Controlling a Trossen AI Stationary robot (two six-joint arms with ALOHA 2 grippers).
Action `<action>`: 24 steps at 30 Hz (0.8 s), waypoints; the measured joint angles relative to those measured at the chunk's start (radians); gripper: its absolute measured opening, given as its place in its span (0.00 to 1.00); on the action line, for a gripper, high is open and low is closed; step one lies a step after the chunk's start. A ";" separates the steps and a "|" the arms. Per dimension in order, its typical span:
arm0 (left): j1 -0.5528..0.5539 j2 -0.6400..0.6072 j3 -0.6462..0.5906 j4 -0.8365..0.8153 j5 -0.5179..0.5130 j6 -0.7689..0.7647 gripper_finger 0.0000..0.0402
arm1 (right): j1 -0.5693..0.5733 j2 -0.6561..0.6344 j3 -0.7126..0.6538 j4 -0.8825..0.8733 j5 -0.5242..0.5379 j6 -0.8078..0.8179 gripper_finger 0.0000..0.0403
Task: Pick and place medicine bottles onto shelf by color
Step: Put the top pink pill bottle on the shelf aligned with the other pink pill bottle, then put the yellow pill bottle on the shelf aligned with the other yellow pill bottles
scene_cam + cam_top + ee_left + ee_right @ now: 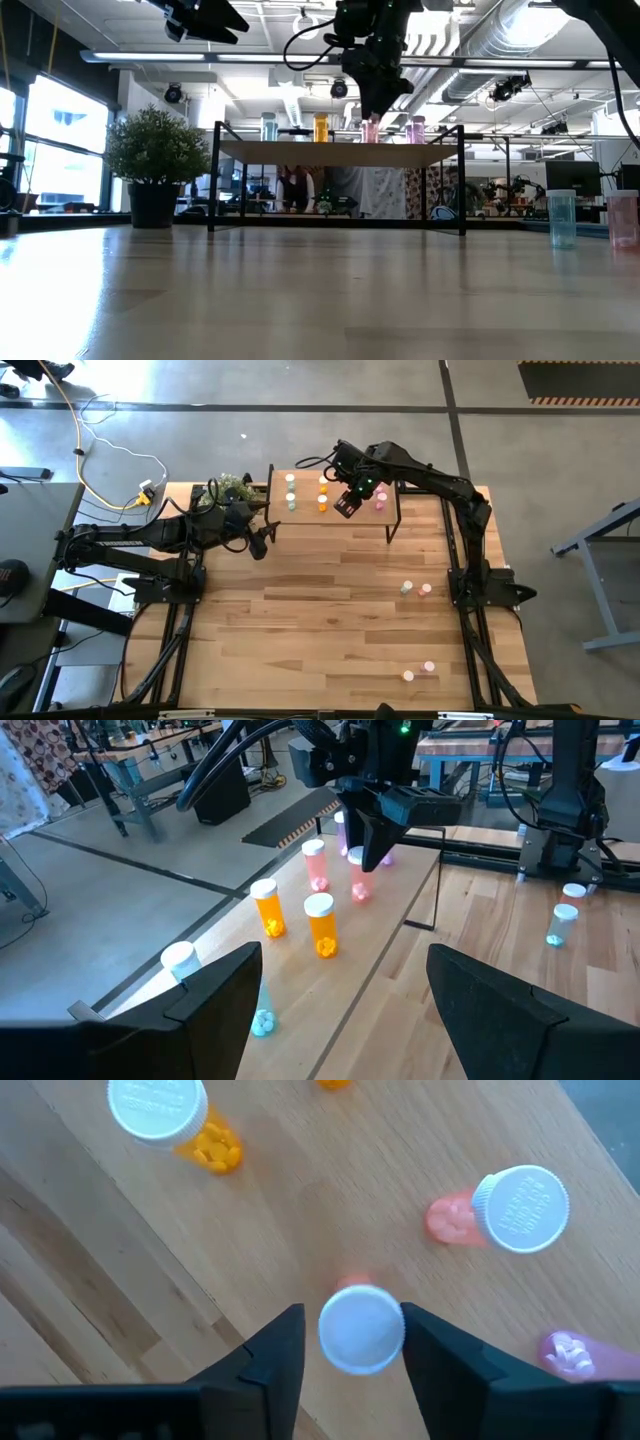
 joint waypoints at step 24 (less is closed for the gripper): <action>0.000 0.000 0.000 0.000 0.000 0.000 0.69 | -0.016 -0.001 0.142 -0.053 0.027 0.051 0.43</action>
